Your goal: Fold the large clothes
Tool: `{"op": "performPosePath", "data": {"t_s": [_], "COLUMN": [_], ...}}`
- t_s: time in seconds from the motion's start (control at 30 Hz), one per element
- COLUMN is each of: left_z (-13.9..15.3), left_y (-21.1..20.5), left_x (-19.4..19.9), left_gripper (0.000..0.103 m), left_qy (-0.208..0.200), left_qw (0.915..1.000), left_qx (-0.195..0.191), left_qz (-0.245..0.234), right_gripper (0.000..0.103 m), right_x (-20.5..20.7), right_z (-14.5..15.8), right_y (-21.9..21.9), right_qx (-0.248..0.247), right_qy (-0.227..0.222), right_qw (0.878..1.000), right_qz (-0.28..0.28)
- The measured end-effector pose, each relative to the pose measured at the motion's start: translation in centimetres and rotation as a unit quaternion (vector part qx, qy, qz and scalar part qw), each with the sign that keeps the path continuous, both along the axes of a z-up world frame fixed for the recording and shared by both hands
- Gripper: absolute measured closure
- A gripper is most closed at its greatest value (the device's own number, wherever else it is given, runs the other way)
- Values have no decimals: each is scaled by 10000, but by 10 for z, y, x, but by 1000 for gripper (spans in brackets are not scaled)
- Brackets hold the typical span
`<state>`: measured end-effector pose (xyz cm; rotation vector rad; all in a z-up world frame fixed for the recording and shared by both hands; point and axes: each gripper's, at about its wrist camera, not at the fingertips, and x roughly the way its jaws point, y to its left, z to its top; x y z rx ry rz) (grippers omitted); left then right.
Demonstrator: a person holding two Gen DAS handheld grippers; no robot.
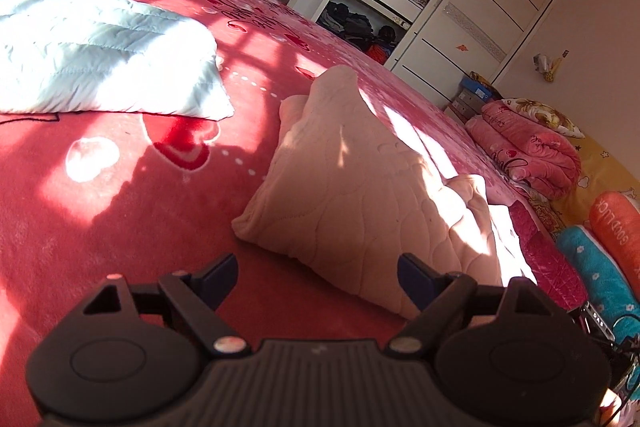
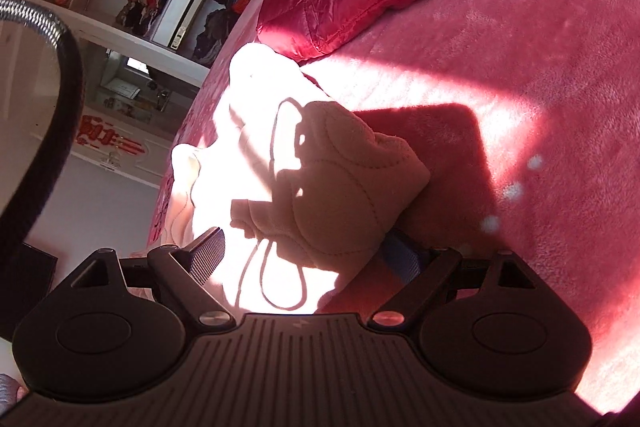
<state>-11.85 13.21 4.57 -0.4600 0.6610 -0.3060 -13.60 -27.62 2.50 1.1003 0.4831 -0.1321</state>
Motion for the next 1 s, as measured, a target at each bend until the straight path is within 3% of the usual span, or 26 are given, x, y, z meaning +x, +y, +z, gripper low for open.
{"op": "performPosePath", "data": {"t_s": [0.67,0.8,1.0], "left_z": [-13,-15,-17], "left_y": [4,4,4], "left_x": [15,17,18], "left_gripper": [14,14,14], "left_qy": [217,268,304], "left_qw": [9991,9989,9989], "left_qx": [-353,-376,-354], "left_qz": [33,34,28], "right_gripper": [0,9,31], "right_x": [14,11,4], "right_z": [1,4,14], "right_y": [-1,-1,0], "right_qx": [-452,-514,-447], "right_qy": [-130,26,114], "right_qw": [9975,9969,9965], "right_qz": [-523,-592,-700]}}
